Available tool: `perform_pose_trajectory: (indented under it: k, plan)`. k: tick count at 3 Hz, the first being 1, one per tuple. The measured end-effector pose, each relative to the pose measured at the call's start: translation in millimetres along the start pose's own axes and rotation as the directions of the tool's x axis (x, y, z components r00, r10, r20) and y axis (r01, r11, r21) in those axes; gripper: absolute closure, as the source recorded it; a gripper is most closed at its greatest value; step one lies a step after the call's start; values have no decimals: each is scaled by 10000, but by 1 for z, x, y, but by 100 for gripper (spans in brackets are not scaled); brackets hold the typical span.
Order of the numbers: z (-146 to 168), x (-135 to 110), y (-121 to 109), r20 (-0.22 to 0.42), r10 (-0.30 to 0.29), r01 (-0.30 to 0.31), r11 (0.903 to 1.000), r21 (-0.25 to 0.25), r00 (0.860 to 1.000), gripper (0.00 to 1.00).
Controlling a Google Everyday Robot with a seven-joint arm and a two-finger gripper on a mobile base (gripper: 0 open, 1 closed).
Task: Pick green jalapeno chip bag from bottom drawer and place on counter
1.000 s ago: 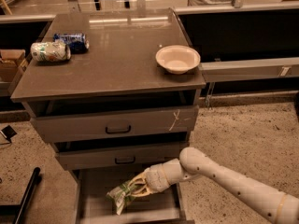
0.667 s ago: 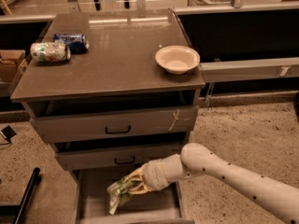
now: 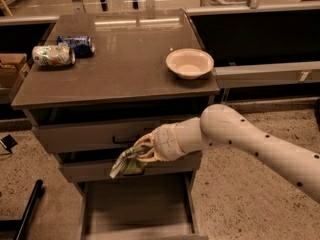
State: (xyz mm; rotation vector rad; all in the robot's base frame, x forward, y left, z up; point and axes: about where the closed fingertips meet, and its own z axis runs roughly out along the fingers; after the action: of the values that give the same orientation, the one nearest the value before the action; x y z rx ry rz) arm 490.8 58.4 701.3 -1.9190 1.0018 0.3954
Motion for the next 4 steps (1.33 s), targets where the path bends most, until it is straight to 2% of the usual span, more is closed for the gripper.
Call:
perform_pose_trajectory:
  k: [1, 2, 3, 4]
  plan:
    - [1, 0, 2, 16, -10, 11, 10000, -36, 10000, 100]
    - [-43, -41, -52, -345, -722, 757, 9906, 1138, 9968, 100]
    - [-87, -84, -102, -682, -1466, 1570, 9699, 1862, 9868, 100]
    - [-121, -88, -147, -1017, -1390, 1564, 9690, 1911, 9851, 100]
